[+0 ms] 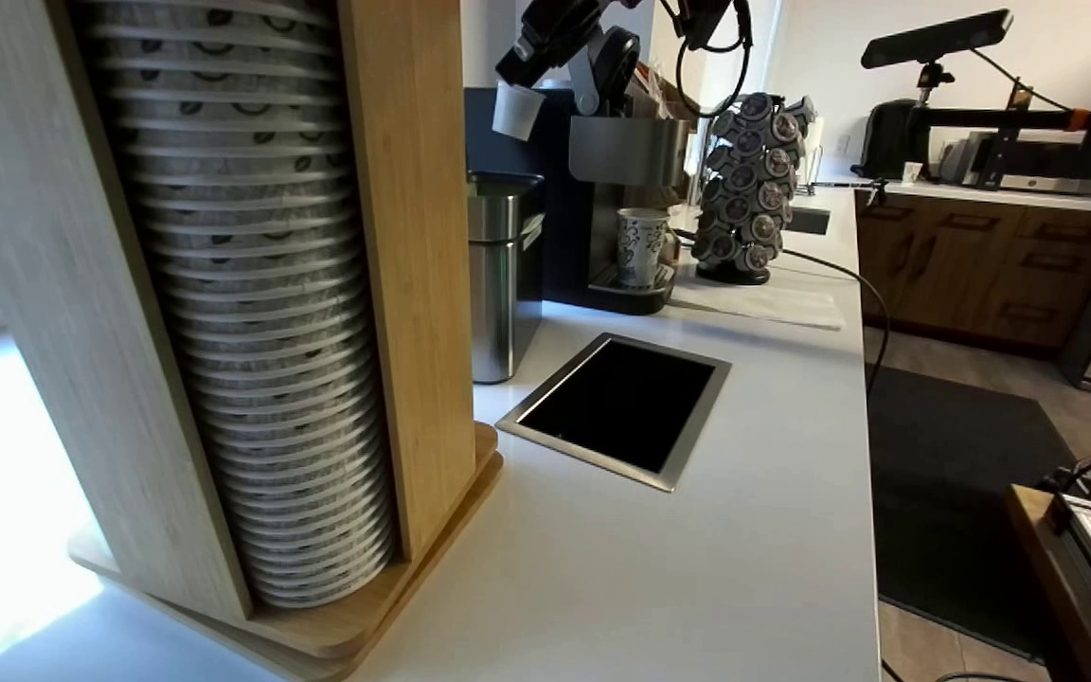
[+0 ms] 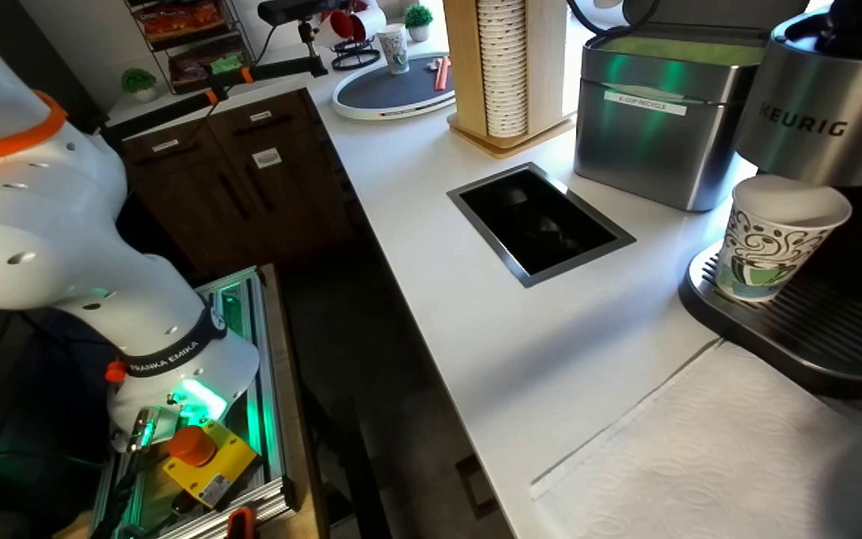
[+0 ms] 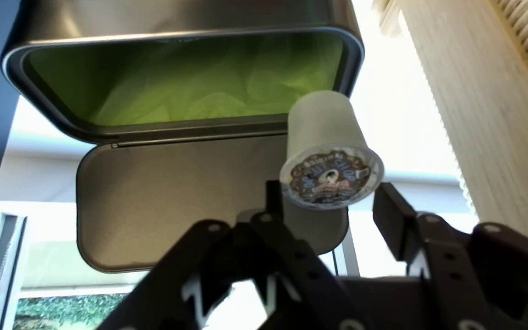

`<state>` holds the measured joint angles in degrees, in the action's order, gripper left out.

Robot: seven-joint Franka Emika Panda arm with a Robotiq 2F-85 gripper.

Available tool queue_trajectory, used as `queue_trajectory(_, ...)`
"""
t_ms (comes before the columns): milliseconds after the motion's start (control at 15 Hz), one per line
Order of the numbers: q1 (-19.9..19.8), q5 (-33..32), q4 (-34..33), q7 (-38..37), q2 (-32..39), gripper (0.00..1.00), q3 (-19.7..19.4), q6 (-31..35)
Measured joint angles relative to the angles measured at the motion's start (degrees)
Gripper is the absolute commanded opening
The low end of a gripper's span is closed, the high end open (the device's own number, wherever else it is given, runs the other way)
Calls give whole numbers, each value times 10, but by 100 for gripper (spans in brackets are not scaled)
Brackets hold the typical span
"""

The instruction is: Take the small white container out of the coffee maker and place it in the recycling bin

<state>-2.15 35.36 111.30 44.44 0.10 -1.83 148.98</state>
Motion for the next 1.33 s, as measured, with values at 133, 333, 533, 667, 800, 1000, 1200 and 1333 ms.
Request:
queue_trajectory(133, 3, 15, 0, 0, 12, 27, 5, 33)
queue_trajectory(333, 4, 36, -1, 2, 31, 27, 11, 75)
queue_trajectory(533, 4, 56, -4, 6, 50, 27, 17, 110)
queue_trajectory(667, 4, 66, -5, 8, 61, 27, 22, 127)
queue_trajectory(800, 4, 70, -7, 8, 72, 27, 27, 142)
queue_trajectory(1000, 4, 76, -15, 8, 90, 27, 34, 163)
queue_trajectory(1200, 4, 76, -23, 8, 108, 85, 38, 175)
queue_trajectory(1333, 4, 76, -28, 8, 117, 99, 38, 176)
